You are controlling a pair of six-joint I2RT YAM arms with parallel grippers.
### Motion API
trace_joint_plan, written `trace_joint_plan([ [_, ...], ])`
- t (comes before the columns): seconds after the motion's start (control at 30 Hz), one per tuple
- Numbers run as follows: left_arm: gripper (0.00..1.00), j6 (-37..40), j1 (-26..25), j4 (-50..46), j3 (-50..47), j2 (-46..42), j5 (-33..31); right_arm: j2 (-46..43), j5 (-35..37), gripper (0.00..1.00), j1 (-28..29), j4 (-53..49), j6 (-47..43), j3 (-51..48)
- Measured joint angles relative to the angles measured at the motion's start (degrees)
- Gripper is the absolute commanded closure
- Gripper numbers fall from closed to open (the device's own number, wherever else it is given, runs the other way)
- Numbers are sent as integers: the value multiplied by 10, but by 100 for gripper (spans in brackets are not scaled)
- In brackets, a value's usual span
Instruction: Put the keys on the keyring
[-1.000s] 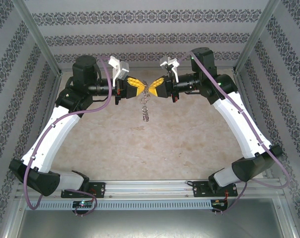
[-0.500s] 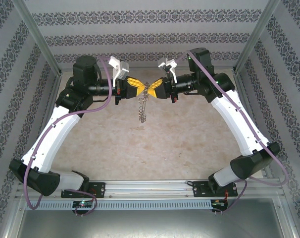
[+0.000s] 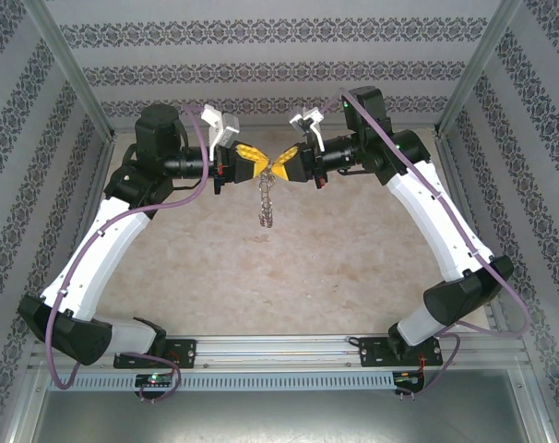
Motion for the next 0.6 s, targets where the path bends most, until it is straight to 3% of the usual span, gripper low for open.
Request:
trace_joint_plan([
  [0.43, 100, -9, 1, 21, -3, -5, 0, 11, -44, 100, 0, 24, 53, 1],
  [0.6, 100, -11, 1, 25, -3, -5, 0, 15, -51, 92, 0, 31, 66, 1],
])
